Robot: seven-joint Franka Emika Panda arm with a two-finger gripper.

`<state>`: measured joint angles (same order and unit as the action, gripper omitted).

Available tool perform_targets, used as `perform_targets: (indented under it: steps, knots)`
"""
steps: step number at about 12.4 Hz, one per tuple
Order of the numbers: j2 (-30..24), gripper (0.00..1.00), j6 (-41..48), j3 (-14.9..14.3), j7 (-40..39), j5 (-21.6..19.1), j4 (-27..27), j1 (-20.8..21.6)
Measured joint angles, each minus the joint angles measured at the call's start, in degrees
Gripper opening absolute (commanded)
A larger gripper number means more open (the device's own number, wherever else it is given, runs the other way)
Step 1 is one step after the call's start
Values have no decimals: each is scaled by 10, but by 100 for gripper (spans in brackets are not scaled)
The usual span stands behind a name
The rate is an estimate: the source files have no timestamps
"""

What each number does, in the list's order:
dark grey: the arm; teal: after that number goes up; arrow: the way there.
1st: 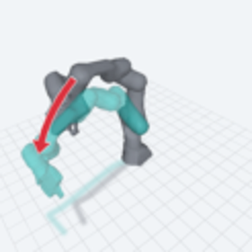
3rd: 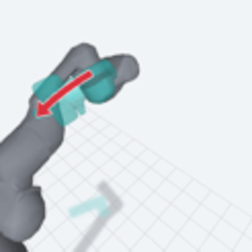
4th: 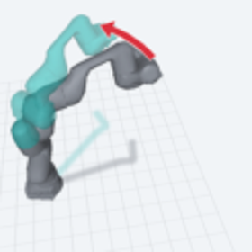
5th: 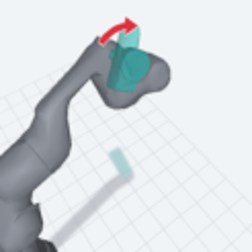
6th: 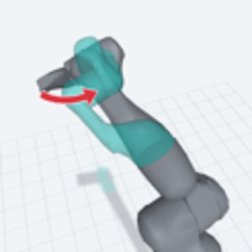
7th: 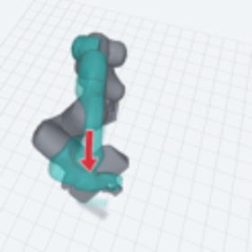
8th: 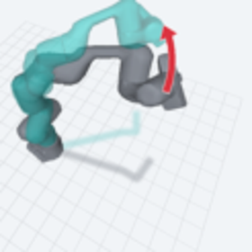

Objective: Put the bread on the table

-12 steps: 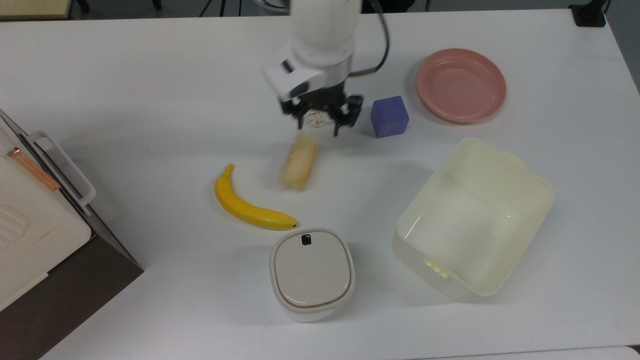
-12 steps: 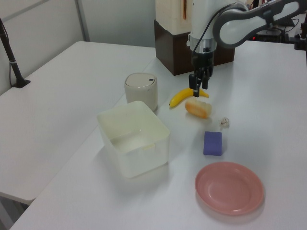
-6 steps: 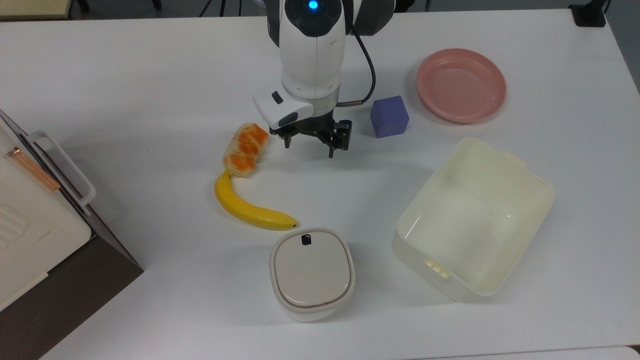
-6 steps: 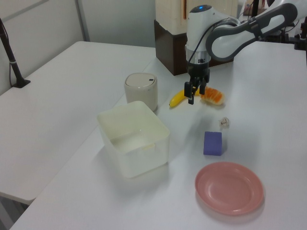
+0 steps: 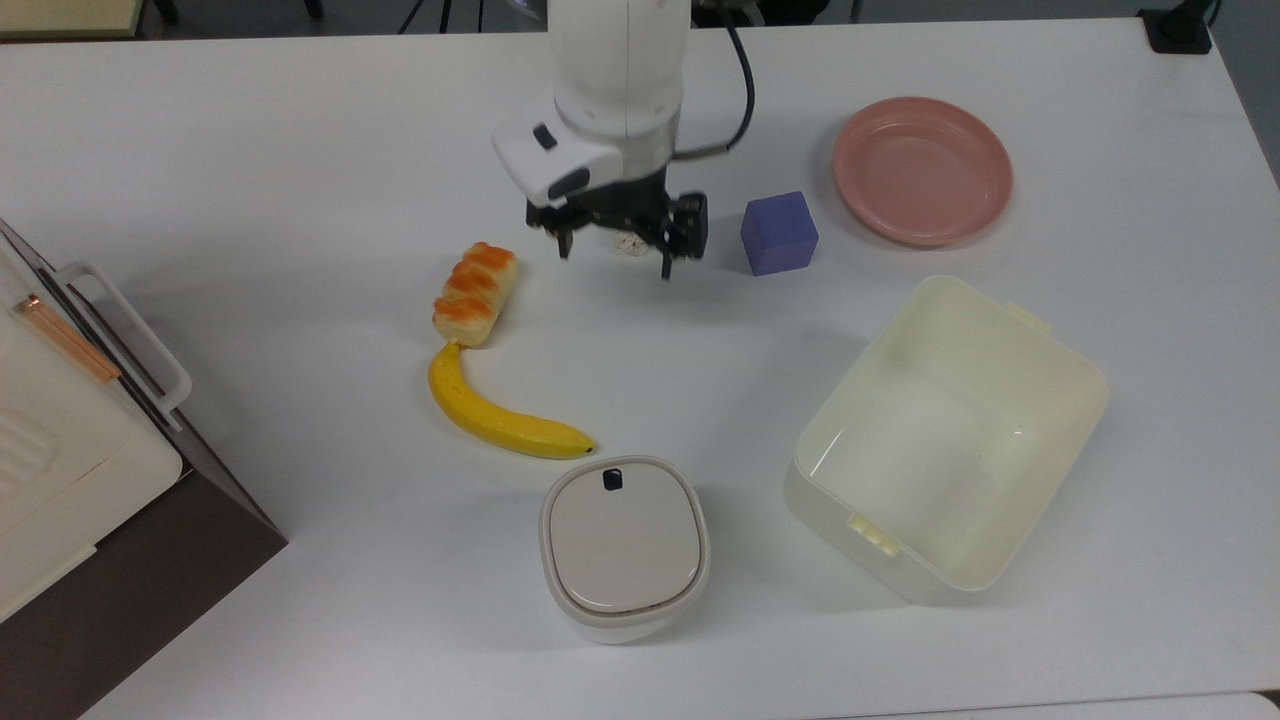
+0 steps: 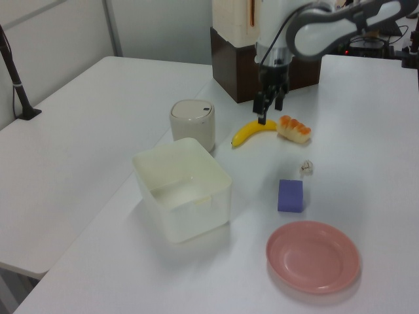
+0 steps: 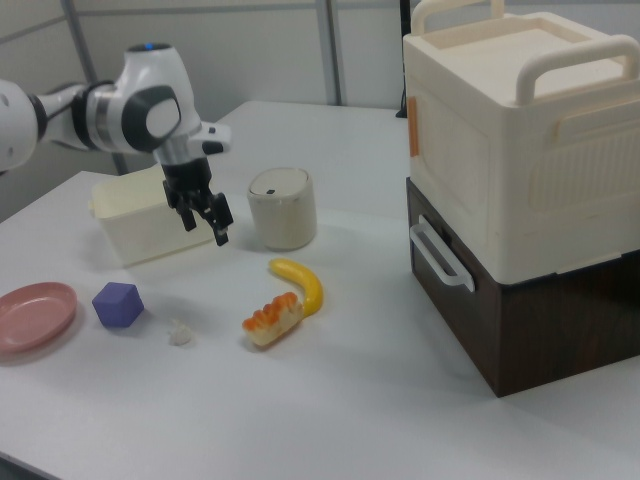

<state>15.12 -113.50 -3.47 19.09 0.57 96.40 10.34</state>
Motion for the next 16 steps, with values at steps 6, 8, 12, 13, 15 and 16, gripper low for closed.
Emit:
perform_targets:
  steps: [6, 8, 12, 13, 15, 16]
  knots:
    - [-45, 100, 92, -16, -101, 0, -51, -35]
    - [-62, 100, 98, -26, -123, 0, -53, -42]
    - [-83, 100, 148, -28, -131, 0, -55, -47]
    - [-84, 100, 149, -28, -131, 0, -56, -47]
    - [-87, 100, 156, -28, -133, 0, -56, -48]
    - [-88, 100, 161, -28, -137, 0, -56, -48]
